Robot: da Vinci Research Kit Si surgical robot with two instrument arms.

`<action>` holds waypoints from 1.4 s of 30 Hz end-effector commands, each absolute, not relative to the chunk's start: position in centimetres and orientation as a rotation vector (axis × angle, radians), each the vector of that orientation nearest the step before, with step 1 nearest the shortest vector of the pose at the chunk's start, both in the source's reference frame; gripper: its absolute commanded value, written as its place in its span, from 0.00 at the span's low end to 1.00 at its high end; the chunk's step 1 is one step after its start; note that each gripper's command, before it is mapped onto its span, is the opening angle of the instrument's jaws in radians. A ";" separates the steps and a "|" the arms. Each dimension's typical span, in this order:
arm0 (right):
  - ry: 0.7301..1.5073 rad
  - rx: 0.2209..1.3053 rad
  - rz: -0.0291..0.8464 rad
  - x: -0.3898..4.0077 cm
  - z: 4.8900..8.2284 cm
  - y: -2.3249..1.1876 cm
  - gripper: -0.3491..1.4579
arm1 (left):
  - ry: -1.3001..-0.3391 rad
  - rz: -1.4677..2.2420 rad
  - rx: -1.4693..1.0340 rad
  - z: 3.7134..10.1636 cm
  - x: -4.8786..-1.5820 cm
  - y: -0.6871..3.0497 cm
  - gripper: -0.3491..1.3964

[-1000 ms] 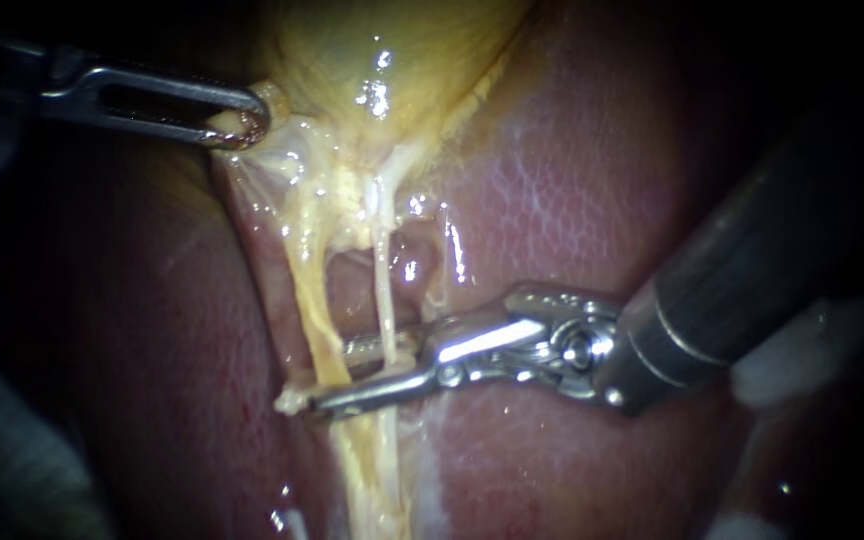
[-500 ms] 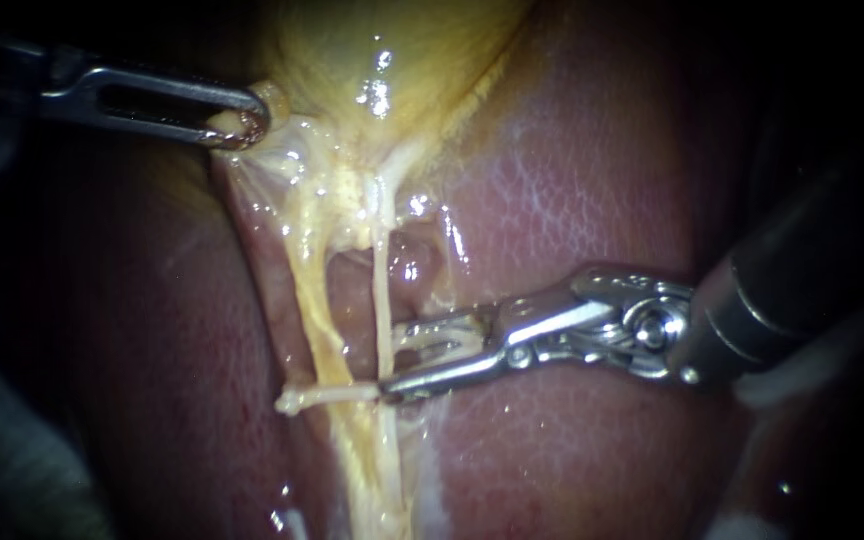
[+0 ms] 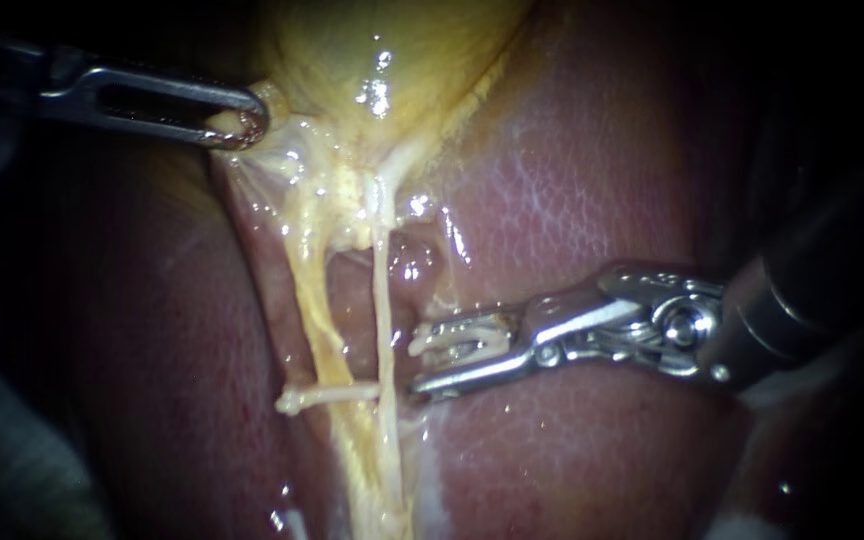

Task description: Clipping second clip left tube

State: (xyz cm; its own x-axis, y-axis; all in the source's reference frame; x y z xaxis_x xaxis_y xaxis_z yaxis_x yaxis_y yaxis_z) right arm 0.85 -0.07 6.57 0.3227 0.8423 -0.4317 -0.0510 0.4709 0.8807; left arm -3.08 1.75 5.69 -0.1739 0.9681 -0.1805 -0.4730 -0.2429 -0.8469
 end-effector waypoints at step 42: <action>1.110 0.930 0.714 1.38 6.12 -0.14 0.47 | -0.787 1.659 -0.904 5.69 -3.09 1.75 0.00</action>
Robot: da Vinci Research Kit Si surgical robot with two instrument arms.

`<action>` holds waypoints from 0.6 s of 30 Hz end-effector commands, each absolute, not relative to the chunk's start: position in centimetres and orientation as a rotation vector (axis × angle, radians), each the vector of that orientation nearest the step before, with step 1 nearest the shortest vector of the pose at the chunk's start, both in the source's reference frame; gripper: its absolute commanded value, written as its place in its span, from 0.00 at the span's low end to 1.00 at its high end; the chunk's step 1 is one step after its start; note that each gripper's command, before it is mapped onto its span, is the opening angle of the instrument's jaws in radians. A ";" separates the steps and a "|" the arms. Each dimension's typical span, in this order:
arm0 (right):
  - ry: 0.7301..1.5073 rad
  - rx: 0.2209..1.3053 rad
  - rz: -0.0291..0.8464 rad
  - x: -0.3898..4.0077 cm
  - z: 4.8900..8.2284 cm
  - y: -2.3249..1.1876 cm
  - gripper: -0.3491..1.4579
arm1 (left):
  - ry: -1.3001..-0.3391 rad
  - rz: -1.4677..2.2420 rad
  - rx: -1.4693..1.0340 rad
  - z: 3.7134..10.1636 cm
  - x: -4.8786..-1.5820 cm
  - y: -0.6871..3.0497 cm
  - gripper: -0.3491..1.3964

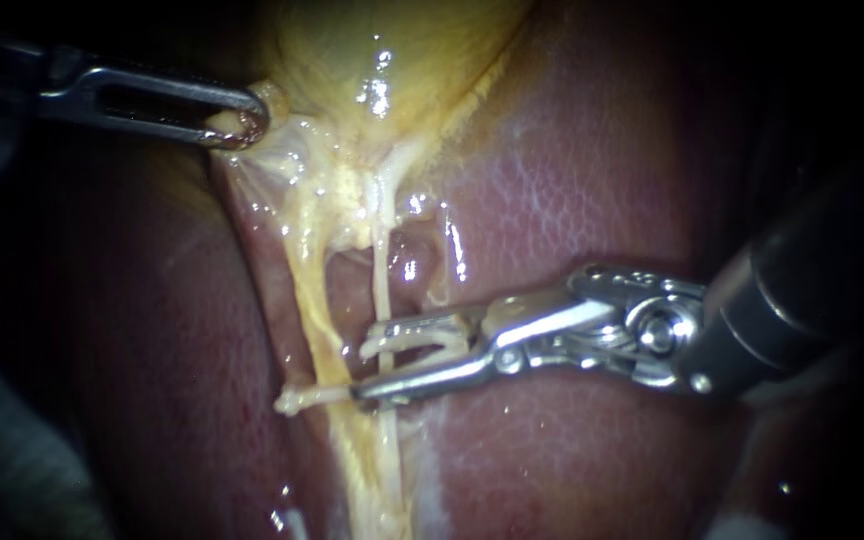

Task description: Clipping second clip left tube

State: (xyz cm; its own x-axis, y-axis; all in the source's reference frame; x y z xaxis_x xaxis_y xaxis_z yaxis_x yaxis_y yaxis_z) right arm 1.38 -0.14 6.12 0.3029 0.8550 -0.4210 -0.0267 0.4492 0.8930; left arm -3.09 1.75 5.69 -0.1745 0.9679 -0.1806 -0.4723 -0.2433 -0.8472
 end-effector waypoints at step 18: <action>1.095 0.901 0.714 1.41 6.82 -0.20 0.47 | -0.786 1.659 -0.904 5.69 -3.09 1.75 0.00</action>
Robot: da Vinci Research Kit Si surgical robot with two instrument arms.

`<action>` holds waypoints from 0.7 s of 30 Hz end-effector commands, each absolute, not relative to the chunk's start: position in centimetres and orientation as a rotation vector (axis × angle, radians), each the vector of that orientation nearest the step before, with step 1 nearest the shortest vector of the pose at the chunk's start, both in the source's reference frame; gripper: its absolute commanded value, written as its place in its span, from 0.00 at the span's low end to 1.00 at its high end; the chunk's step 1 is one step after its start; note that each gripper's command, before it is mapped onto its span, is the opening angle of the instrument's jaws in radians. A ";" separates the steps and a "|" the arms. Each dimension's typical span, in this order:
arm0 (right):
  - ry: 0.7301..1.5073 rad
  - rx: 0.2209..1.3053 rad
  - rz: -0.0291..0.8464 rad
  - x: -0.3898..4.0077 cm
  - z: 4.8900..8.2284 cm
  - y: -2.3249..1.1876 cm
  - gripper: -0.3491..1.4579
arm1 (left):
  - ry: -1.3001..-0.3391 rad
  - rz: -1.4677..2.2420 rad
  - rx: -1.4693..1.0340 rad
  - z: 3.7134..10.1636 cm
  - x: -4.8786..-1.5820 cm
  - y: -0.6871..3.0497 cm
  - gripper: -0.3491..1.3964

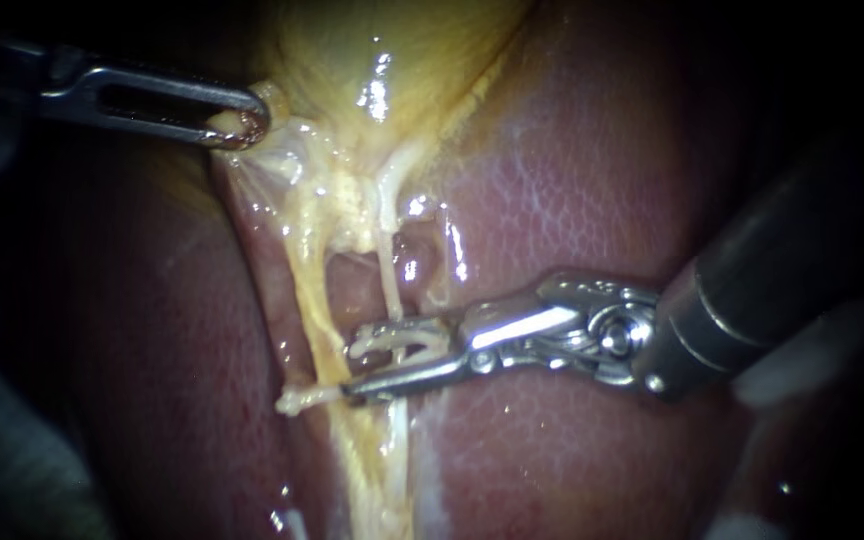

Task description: Clipping second clip left tube

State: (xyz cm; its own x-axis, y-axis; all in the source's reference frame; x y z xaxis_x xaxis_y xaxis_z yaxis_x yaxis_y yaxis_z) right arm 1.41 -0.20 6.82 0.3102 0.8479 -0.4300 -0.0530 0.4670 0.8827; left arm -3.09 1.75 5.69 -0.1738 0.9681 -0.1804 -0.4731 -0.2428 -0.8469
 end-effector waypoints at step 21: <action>1.126 0.992 0.693 1.55 6.93 -0.17 0.47 | -0.787 1.659 -0.904 5.69 -3.09 1.75 0.00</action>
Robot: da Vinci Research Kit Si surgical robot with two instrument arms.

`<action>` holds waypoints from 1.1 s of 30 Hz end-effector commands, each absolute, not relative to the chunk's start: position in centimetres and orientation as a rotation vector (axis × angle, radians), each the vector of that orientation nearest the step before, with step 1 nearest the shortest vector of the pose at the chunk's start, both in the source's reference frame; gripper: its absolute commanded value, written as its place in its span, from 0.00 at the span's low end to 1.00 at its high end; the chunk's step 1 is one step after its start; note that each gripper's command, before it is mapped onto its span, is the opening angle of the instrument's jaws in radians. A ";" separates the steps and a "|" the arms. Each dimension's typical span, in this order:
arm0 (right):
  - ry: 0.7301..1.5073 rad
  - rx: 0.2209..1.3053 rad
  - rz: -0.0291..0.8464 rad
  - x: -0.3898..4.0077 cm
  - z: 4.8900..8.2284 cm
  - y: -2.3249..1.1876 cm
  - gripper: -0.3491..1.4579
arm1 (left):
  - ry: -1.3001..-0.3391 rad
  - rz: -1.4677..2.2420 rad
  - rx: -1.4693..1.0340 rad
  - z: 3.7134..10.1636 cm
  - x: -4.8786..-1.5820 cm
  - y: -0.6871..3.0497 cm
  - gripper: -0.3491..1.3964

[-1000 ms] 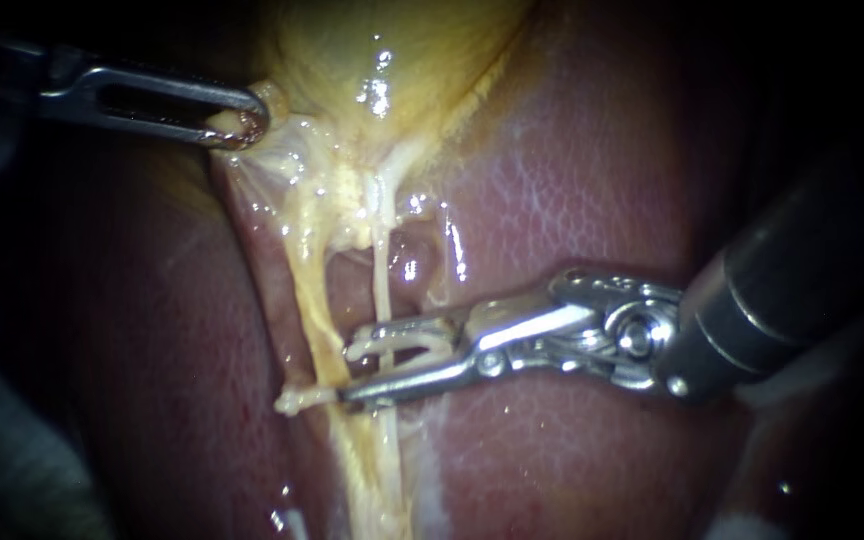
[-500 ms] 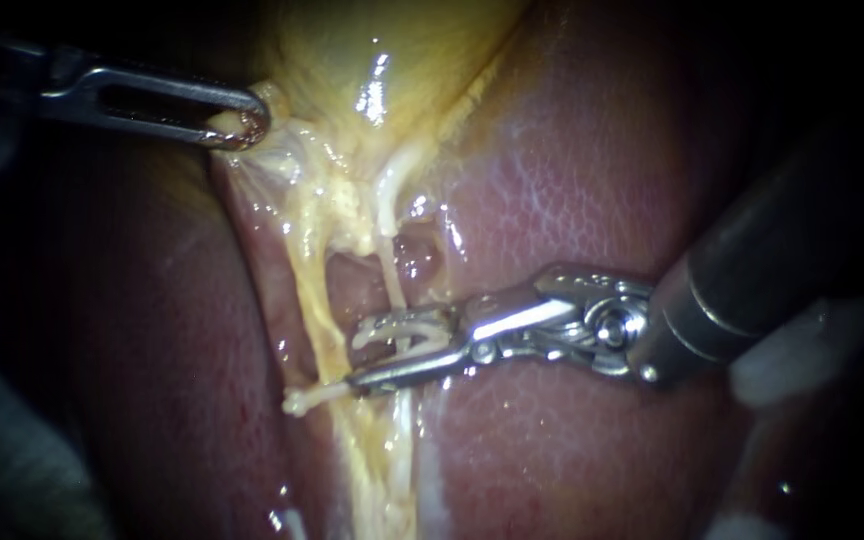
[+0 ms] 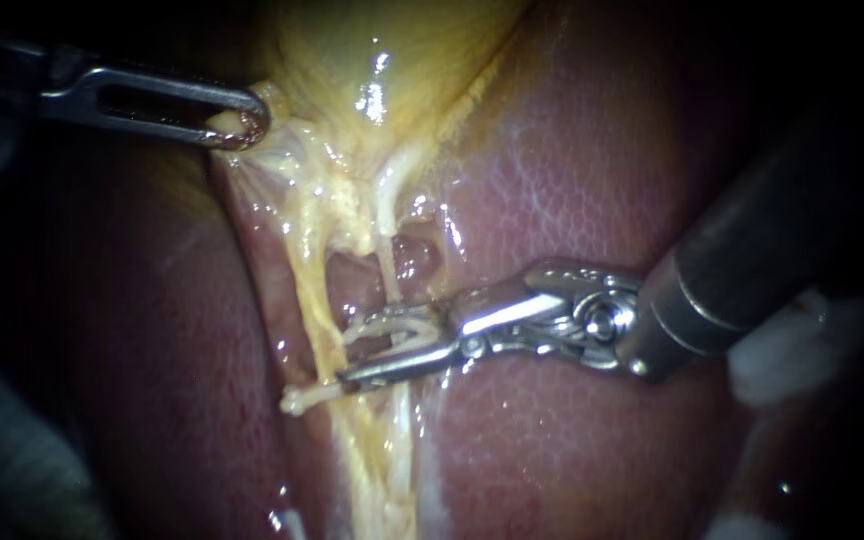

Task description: Clipping second clip left tube

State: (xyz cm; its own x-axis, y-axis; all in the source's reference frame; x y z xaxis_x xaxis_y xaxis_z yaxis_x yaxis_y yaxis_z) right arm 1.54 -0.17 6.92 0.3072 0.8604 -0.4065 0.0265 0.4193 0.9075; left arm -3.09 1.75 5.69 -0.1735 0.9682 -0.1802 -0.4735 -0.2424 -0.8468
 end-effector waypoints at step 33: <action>1.228 1.150 0.598 2.22 6.59 -0.52 0.46 | -0.786 1.659 -0.904 5.69 -3.10 1.75 0.00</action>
State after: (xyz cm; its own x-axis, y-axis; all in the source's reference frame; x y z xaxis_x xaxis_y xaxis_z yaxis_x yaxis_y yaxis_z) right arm 2.21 -0.52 6.57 0.2899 0.8652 -0.4091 0.2102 0.3594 0.9092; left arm -3.10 1.75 5.69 -0.1735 0.9682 -0.1803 -0.4733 -0.2426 -0.8469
